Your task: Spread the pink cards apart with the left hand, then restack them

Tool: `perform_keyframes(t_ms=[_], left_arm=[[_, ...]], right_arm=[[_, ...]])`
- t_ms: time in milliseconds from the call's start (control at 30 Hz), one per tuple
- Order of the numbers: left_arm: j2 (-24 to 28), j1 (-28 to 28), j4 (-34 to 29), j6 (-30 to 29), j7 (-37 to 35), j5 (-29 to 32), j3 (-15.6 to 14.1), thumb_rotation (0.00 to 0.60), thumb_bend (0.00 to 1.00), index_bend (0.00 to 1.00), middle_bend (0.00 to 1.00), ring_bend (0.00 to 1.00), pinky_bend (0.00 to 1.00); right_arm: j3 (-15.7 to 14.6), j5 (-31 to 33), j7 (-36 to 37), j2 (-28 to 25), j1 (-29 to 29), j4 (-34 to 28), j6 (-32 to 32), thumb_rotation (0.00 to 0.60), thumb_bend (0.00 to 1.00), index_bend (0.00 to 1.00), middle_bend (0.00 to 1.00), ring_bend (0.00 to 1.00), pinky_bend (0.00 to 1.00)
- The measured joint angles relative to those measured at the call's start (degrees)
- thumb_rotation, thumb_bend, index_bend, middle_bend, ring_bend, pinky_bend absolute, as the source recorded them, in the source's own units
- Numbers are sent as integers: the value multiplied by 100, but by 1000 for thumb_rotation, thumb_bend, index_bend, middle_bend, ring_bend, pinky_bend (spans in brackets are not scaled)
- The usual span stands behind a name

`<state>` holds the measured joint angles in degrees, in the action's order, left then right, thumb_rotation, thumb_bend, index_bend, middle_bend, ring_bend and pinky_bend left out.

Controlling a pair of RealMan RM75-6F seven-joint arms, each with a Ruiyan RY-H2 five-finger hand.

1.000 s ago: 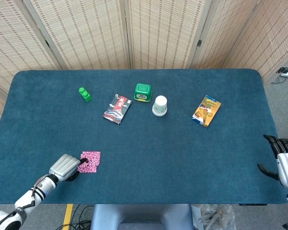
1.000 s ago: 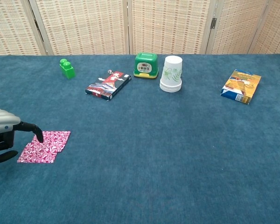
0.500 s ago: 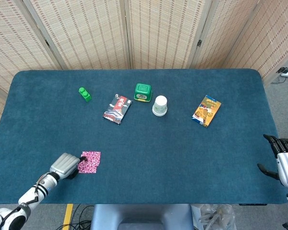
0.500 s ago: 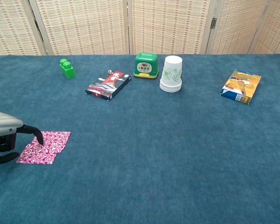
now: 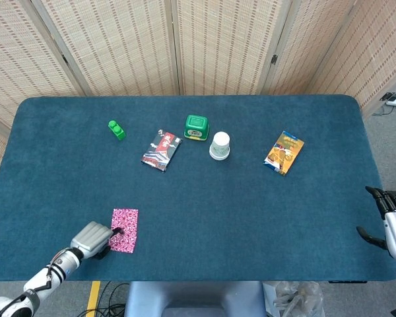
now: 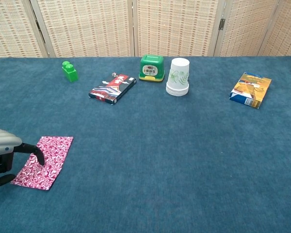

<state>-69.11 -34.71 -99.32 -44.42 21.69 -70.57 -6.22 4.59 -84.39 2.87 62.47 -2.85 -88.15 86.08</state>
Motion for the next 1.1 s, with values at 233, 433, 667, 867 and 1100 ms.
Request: perform_keyframes(t_ms=[233,433,667,867,1100], left_arm=[[150,66,-310,-187,117,-35,-93,600,539,271,995,932,1000],[148,144,-328,-501,128,-67,-9,600,538,270,995,931,1000],[-38,166,-19,-553,304,247,65,600,538,270,995,931,1000],[-27,209,39,-600,442,492,42,600,538,270,995,931,1000],[34,258,98,-630,544,653,-25,600,539,269,995,931,1000]], right_arm=[[-4,-21,72,8,21,53,31,600,219,123,218,197,185],[-7,-18,117,23,17,102,3,600,220,123,218,197,185],[-1,10,173,31,17,157,-27,600,220,123,219,197,185],[2,17,202,37,13,184,-45,600,220,122,219,197,185],[9,5,199,41,5,187,-45,600,220,123,219,197,185]])
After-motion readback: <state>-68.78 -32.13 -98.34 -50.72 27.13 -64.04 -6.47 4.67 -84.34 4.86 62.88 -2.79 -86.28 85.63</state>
